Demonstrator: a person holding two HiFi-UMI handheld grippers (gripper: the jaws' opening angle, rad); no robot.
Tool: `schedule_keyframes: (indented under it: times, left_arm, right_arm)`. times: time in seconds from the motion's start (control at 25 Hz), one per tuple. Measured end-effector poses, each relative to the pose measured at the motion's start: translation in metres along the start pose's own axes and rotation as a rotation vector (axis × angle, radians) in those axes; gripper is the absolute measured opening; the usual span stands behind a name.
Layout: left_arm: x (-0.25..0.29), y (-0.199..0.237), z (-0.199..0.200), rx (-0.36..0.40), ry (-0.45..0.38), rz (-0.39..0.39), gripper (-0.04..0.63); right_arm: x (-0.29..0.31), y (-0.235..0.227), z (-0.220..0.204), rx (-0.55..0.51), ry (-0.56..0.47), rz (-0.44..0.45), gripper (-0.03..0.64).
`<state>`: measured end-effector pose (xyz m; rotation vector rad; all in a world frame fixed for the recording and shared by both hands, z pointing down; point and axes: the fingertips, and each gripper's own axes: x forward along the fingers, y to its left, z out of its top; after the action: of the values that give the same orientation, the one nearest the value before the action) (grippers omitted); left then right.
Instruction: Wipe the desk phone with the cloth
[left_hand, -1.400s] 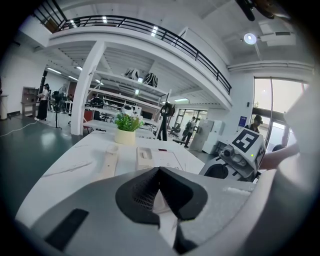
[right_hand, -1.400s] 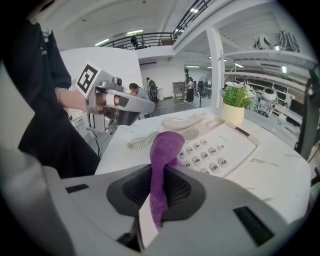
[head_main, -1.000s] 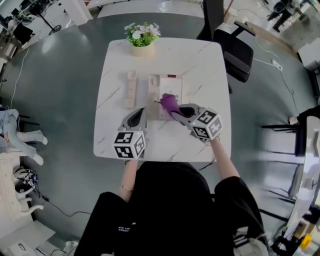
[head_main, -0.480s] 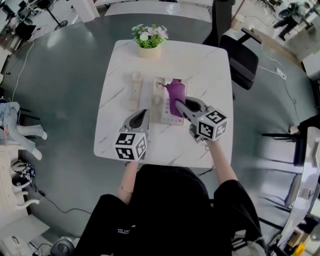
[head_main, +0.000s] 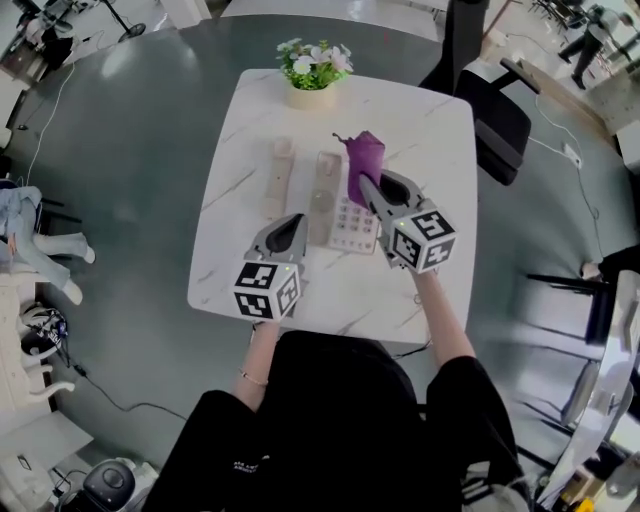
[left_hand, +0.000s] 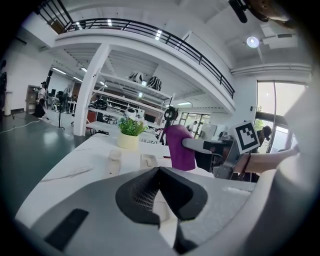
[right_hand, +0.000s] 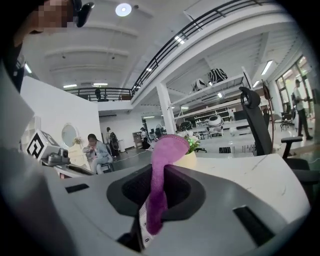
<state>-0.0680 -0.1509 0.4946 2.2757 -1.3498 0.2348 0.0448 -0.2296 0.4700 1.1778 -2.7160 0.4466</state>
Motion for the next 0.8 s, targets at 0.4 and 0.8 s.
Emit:
schedule_keyframes:
  times: [0.4,0.8]
  left_arm:
    - [0.018,0.008,0.0,-0.022,0.015,-0.004,-0.003]
    - [0.024,0.016,-0.002,-0.061,0.026,-0.007,-0.003]
  right_arm:
    - [0.034,-0.03,0.021,-0.169,0.015,-0.121,0.037]
    - [0.06,-0.048,0.025,-0.432,0.084,-0.198,0.037]
